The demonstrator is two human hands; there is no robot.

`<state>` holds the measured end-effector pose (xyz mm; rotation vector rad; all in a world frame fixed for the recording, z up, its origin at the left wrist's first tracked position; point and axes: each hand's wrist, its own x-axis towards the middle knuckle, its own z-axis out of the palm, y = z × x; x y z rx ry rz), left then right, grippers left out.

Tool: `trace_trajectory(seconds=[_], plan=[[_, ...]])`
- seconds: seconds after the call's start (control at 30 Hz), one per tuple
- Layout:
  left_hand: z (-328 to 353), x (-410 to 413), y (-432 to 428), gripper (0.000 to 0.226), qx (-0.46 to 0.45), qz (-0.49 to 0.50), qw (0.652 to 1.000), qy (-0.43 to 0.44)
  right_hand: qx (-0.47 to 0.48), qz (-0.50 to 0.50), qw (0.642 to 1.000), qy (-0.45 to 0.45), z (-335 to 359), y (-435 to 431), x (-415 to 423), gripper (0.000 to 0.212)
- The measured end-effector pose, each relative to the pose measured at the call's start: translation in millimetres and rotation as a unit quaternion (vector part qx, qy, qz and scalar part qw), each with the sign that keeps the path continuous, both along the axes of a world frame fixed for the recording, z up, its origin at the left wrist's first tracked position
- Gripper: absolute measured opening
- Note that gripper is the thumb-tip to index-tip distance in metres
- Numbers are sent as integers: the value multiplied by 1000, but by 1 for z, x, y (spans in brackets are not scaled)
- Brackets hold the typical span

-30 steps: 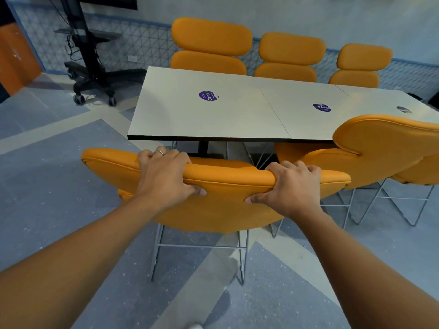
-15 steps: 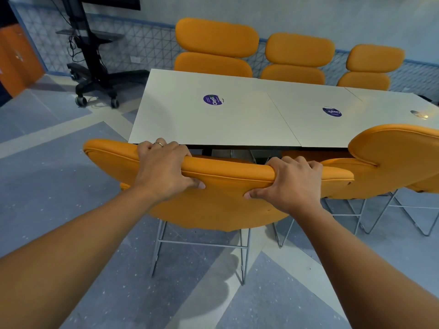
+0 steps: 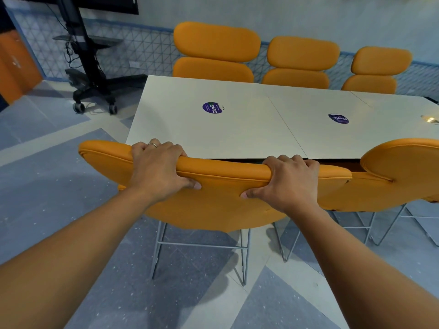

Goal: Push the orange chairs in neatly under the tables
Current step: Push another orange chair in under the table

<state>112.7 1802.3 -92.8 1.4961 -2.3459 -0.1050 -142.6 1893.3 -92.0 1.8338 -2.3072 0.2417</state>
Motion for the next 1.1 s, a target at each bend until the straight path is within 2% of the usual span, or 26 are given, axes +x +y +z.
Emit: trace_trajectory(seconds=[0.43, 0.77, 0.9, 1.0, 1.1], plan=[[3, -6, -12, 61, 12, 5, 1000, 11, 2, 5, 1000, 1, -2, -16, -9, 83], [9, 2, -5, 69, 75, -22, 997, 11, 41, 16, 999, -15, 6, -11, -6, 85], [16, 6, -5, 81, 120, -30, 992, 21, 66, 15, 997, -26, 12, -11, -5, 94], [24, 11, -5, 75, 158, -35, 985, 65, 82, 25, 993, -77, 21, -16, 2, 98], [36, 20, -5, 53, 180, -44, 974, 133, 74, 50, 971, -222, 34, -27, 16, 82]])
